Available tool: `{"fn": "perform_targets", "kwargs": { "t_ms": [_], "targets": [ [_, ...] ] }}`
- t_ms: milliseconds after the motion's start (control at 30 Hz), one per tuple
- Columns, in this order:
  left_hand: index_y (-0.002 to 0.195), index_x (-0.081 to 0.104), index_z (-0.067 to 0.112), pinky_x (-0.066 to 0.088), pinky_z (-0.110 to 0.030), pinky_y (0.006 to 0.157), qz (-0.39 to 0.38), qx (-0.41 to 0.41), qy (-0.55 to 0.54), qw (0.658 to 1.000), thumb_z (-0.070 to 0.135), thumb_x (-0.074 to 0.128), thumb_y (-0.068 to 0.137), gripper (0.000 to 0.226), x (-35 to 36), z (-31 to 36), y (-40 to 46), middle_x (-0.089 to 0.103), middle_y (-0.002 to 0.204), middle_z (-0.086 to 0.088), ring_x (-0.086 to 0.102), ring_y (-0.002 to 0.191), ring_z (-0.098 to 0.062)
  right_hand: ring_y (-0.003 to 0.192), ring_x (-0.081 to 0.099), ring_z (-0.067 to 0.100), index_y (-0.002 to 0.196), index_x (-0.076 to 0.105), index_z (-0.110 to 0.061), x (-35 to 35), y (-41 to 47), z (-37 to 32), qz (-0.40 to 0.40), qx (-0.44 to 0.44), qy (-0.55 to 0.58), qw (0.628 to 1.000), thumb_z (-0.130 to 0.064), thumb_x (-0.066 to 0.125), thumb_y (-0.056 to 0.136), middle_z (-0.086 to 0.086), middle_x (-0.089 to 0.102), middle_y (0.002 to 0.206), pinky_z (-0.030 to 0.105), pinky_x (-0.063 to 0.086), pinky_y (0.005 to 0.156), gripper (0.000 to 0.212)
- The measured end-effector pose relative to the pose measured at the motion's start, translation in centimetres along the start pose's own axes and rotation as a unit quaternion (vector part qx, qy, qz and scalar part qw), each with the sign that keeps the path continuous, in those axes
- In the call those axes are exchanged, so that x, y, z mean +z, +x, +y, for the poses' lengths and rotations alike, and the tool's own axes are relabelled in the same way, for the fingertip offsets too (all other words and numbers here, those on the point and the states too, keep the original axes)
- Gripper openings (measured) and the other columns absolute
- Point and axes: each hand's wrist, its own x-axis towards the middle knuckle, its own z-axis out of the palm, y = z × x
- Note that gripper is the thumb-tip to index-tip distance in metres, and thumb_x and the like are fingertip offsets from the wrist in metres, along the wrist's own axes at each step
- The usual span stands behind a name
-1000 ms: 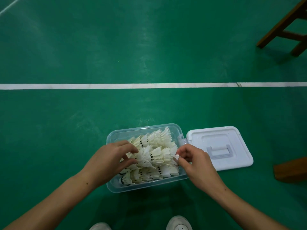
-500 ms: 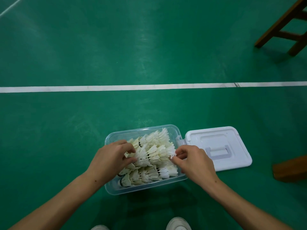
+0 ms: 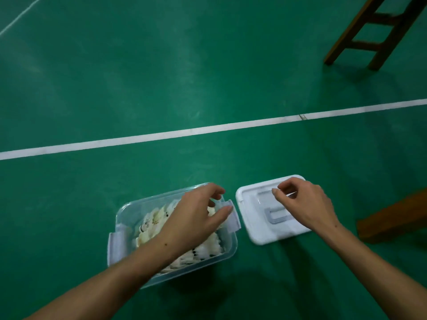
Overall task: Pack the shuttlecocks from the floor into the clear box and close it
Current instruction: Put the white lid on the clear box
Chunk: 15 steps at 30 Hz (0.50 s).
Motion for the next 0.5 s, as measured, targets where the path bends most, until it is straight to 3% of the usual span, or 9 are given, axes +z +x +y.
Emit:
{"fn": "perform_targets", "kwargs": {
  "t_ms": [167,267,333,400,500],
  "targets": [
    [0.152,0.042,0.02,0.046,-0.038,0.11,-0.082,-0.061,-0.037,0.994,0.052,0.065,0.096,0.069,8.2,6.0,5.0,0.055,0.149,-0.002,0.054,0.133,-0.019,0.092,0.07,0.015,0.1,0.069,-0.033,-0.9,4.3,8.3,0.02,0.06,-0.024,0.998,-0.053,0.064,0.091,-0.018,0.074,0.098,0.037,0.057,0.08,0.023],
    [0.156,0.029,0.011,0.041,-0.029,0.102,-0.128,-0.151,-0.048,0.979,0.047,0.067,0.095,0.08,13.3,6.3,7.3,0.046,0.154,-0.013,0.049,0.138,-0.029,0.108,0.069,0.023,0.122,0.068,-0.022,-0.1,6.1,12.0,-0.009,0.066,-0.043,0.997,-0.048,0.065,0.094,-0.004,0.074,0.121,0.041,0.057,0.089,0.038],
    [0.157,0.022,0.01,0.041,-0.038,0.112,-0.142,-0.225,-0.062,0.962,0.049,0.069,0.092,0.09,16.1,5.4,8.2,0.04,0.157,-0.019,0.045,0.14,-0.037,0.117,0.066,0.026,0.135,0.062,-0.016,0.5,6.7,13.5,-0.038,0.06,-0.044,0.997,-0.043,0.065,0.096,0.003,0.07,0.133,0.041,0.055,0.095,0.047],
    [0.163,0.005,0.011,0.032,-0.051,0.121,-0.15,-0.295,-0.061,0.942,0.052,0.069,0.091,0.104,18.0,4.4,8.9,0.018,0.166,-0.028,0.029,0.15,-0.044,0.121,0.063,0.028,0.142,0.055,-0.014,1.1,6.9,14.5,-0.061,0.055,-0.041,0.996,-0.041,0.066,0.096,0.007,0.065,0.138,0.043,0.054,0.097,0.054],
    [0.162,-0.017,0.013,0.022,-0.054,0.126,-0.153,-0.35,-0.069,0.922,0.053,0.068,0.093,0.117,19.4,3.1,9.6,-0.001,0.169,-0.031,0.013,0.157,-0.047,0.127,0.059,0.031,0.148,0.048,-0.015,2.2,7.0,15.6,-0.078,0.058,-0.026,0.995,-0.044,0.066,0.096,0.01,0.062,0.142,0.045,0.052,0.101,0.062]
  ]
}}
